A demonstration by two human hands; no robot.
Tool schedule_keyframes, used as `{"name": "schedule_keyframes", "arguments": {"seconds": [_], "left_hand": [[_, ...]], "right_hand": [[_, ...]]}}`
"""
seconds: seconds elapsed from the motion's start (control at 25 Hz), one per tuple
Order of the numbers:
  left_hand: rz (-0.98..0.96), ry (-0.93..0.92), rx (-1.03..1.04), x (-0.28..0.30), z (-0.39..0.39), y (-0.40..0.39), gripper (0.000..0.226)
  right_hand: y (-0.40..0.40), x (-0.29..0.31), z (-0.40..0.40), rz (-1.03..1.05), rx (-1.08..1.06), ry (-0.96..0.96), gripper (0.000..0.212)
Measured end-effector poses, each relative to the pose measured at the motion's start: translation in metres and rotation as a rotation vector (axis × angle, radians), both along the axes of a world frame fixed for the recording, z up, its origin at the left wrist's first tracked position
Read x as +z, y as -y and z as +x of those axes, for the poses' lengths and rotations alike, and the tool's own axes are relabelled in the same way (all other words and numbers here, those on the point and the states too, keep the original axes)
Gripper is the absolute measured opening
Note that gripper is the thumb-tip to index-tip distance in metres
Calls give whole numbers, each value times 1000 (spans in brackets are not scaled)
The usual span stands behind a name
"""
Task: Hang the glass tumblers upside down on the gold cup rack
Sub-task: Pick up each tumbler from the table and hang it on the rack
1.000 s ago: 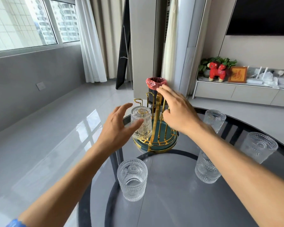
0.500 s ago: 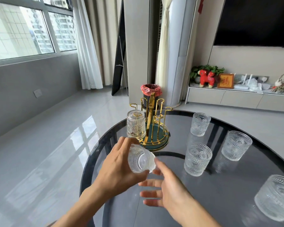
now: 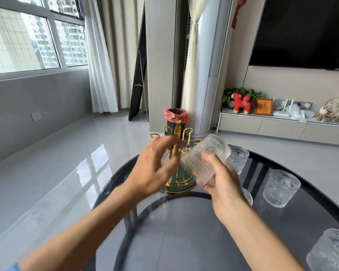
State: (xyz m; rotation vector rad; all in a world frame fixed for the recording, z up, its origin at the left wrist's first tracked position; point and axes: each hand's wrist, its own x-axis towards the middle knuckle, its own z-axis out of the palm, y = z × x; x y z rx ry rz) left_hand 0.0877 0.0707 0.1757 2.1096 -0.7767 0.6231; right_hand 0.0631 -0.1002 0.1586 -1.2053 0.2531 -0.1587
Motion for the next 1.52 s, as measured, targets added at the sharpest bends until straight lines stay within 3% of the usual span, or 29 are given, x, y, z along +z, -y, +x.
{"name": "schedule_keyframes", "arguments": {"seconds": [0.08,0.2,0.44,0.8,1.0,1.16,1.28,1.4,1.52], "left_hand": [[112,-89,106,22,39,1,48],[454,-161,46,36,86,9,77],[478,-266,-17,31,119,4,71],[512,-195,22,23,121,2,74],[496,-236,32,20,120,6,79],[520,-265,87,36,115,20,68],[348,-210,114,44,87,37,56],[144,-131,67,21,34,65,56],[220,-114,-67,-13,-7,102,62]], "right_hand": [[5,6,17,-200,-114,177,44],[3,9,43,-610,-193,270,61],[-5,-10,79,-927,-157,264,78],[-10,-69,76,-923,-95,122,73],[-10,-77,77,-904,-90,99,78],[-11,-74,73,-864,-44,59,81],[-7,-72,46,-750,2,12,93],[3,-84,-4,-649,54,49,65],[23,-91,-50,-716,175,9,37]]}}
